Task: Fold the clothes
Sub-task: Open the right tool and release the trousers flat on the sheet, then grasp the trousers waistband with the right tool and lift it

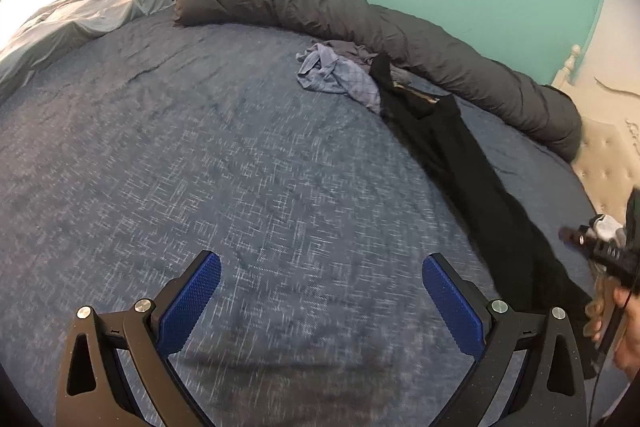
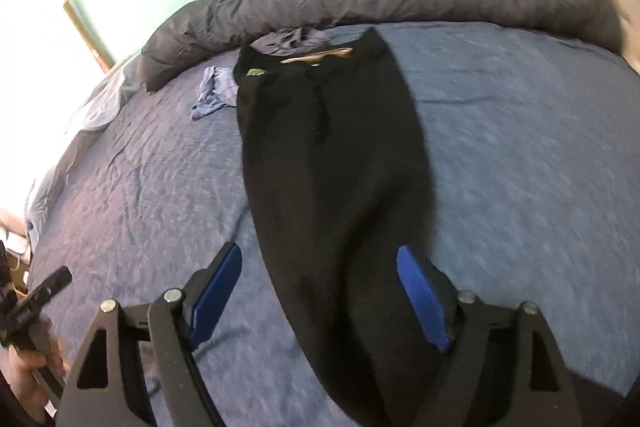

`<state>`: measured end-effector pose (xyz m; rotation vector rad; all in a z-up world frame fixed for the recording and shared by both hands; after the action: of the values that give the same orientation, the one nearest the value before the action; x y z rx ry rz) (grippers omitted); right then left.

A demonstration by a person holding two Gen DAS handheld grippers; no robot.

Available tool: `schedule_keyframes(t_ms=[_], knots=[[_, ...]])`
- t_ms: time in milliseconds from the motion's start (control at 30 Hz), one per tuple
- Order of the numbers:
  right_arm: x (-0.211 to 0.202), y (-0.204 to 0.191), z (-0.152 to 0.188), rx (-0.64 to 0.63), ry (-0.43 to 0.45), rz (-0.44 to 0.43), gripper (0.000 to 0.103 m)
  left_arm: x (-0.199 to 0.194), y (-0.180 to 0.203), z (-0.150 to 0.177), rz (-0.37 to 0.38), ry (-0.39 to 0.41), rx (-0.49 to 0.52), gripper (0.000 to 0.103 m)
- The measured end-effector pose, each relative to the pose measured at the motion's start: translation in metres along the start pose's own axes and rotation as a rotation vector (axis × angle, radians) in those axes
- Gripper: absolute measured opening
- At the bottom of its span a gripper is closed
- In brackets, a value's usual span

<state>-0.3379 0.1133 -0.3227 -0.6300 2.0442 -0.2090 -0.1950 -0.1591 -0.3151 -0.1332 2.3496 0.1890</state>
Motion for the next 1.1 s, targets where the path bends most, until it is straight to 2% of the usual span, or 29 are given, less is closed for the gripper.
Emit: schedule_keyframes(t_ms=[333,467,633,700,733,767,800,833,867,967,1100], knots=[[0.096,-0.062,-0.026,-0.115,-0.036,0.045,0.083,0.046,-0.02,0.03,-0.013,-0.049,-0.035,0.103],[0.131,-0.075,-0.034,-0.175,-0.032,0.14,0.083,0.051,-0.028,0.035,-0.008,-0.057,-0.049,0.103],[0.163,-0.074,-0.044,-0.187,-0.029,0.212,0.082,0.054,-0.032,0.034,-0.002,-0.055,-0.05,0.103],[0.163,-0.071,-0.049,-0.185,-0.016,0.211,0.056,0.051,-0.035,0.035,-0.007,-0.051,-0.048,0.103],[0.16,-0.07,-0.05,-0.18,-0.011,0.204,0.051,0.052,-0.036,0.035,-0.006,-0.052,-0.05,0.103],[0.157,-0.068,-0.052,-0.175,-0.006,0.197,0.039,0.052,-0.036,0.036,-0.005,-0.054,-0.052,0.103],[0.154,-0.067,-0.054,-0.17,0.0,0.19,0.035,0.053,-0.037,0.036,-0.003,-0.056,-0.054,0.103],[0.151,-0.065,-0.056,-0.165,0.005,0.183,0.025,0.054,-0.038,0.036,-0.003,-0.056,-0.057,0.103],[0.148,-0.064,-0.058,-0.16,0.011,0.176,0.02,0.054,-0.039,0.036,-0.003,-0.056,-0.059,0.103],[0.138,-0.061,-0.064,-0.147,0.029,0.151,0.016,0.052,-0.041,0.035,-0.002,-0.049,-0.067,0.103],[0.09,-0.078,-0.067,-0.175,0.063,0.048,0.014,0.049,-0.043,0.034,0.001,-0.042,-0.074,0.103]])
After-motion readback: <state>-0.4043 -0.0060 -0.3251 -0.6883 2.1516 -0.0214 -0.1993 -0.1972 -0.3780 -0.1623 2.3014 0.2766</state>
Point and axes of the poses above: each gripper's, at about its wrist camera, not at the fingertips, and x roughly the way its jaws point, y to its right, z to its underside, the point moved 6 cm from there along x, roughly the way its jaws point, and after that the axes turned 13 degrees about x, right-handed, at the moved point
